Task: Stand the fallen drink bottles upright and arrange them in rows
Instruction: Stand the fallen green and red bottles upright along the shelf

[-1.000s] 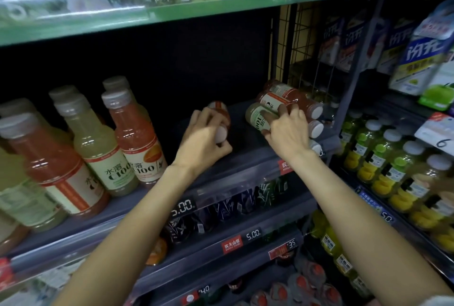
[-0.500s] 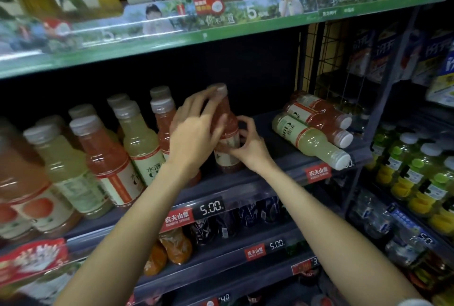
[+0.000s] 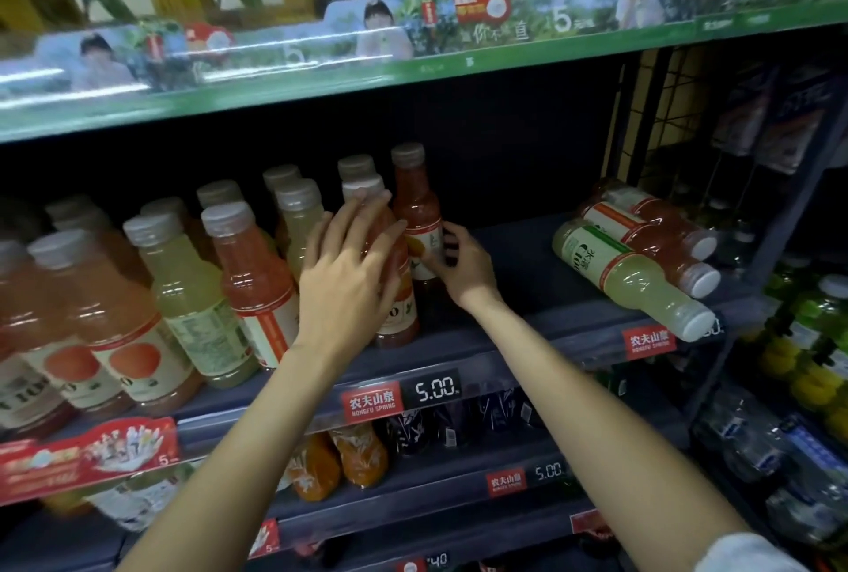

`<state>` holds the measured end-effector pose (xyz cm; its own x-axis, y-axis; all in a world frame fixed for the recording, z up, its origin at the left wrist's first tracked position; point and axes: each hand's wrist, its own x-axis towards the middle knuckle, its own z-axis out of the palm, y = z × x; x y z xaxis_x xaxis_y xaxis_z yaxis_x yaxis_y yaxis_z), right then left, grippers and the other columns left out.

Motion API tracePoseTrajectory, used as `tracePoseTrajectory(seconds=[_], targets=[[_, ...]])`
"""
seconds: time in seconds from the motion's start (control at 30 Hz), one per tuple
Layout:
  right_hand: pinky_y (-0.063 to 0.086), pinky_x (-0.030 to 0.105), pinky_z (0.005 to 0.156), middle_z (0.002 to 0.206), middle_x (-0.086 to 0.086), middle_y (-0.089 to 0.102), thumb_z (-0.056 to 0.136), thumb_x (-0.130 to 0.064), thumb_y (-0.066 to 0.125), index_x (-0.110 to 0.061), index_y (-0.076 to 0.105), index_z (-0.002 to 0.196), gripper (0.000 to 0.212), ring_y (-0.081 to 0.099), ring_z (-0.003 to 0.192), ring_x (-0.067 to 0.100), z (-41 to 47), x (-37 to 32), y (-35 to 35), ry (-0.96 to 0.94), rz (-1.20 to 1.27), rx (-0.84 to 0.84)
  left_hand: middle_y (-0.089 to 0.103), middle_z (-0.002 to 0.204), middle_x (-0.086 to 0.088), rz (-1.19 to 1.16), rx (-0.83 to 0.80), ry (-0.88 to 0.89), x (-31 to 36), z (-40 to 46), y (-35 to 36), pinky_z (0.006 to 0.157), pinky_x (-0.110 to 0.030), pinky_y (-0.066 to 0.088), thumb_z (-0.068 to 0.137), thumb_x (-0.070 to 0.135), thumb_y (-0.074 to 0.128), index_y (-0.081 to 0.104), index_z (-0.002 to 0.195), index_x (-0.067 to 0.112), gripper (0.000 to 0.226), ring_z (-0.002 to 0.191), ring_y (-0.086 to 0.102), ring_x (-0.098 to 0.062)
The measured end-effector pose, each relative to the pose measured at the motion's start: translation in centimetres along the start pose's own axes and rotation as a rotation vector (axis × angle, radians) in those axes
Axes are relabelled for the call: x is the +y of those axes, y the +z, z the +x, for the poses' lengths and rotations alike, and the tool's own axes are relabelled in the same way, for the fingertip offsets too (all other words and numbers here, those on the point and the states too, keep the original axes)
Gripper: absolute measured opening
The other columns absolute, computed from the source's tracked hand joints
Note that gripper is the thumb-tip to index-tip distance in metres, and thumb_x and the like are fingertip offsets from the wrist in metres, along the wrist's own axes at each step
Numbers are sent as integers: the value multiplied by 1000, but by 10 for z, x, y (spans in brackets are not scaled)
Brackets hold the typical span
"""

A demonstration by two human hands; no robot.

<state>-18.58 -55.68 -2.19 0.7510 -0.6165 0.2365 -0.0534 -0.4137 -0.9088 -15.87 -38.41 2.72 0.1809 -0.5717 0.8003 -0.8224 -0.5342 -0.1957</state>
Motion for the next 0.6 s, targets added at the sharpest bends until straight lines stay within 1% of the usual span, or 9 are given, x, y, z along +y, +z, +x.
tracePoseTrajectory(seconds=[0.07,0.13,0.2,0.27,0.37,0.43,0.47,0.53,0.6], targets=[[45,38,98,132,8,49,87,-23,65,-19,46,135,52,50,119,22,-13,0,-17,-93,-48,26,52,138,-11,-32,33,22,5,-2,1,105,-43,29,81,21,57,65,116,13,36,130,37,-29],[46,39,97,129,6,51,88,-22,63,-18,52,129,43,51,117,21,-31,3,-44,-261,-191,99,58,130,-9,-81,77,64,14,-2,3,100,-42,34,79,17,60,66,110,12,32,126,41,-27],[46,37,91,122,7,57,88,-21,62,-15,59,121,34,53,111,25,-51,8,-79,-392,-495,200,63,119,-7,-145,105,116,30,2,9,94,-39,37,83,16,59,66,108,12,27,120,46,-25],[43,40,85,109,12,61,86,-18,63,-8,63,111,27,53,102,32,-68,18,-115,-432,-821,325,66,110,-4,-251,102,152,51,10,21,89,-36,41,90,17,54,66,109,12,23,111,53,-24],[41,45,80,104,18,59,78,-24,70,-7,61,107,35,51,99,39,-81,36,-157,-276,-1169,389,65,110,-5,-424,-45,200,84,28,51,85,-38,47,95,19,48,63,117,11,28,105,58,-26],[39,46,83,111,19,56,76,-31,71,-11,55,119,50,49,102,40,-90,43,-176,-96,-1266,342,58,125,-8,-475,-237,269,106,43,76,91,-42,46,91,16,52,54,130,11,40,115,53,-27],[38,45,84,114,19,55,77,-36,70,-14,49,126,58,49,104,39,-94,44,-184,-11,-1298,315,52,135,-8,-491,-339,302,117,50,86,99,-42,42,89,15,56,48,137,12,49,123,48,-27],[38,42,86,116,16,56,80,-41,67,-20,37,136,67,51,107,36,-100,43,-193,57,-1320,287,36,150,-6,-523,-488,338,136,62,104,112,-36,24,86,15,60,33,147,15,66,136,32,-24],[43,40,83,111,12,61,81,-38,66,-25,33,138,67,57,101,34,-103,43,-198,34,-1277,276,28,155,-2,-582,-530,375,156,71,118,113,-30,11,85,20,64,26,150,19,75,141,22,-21]])
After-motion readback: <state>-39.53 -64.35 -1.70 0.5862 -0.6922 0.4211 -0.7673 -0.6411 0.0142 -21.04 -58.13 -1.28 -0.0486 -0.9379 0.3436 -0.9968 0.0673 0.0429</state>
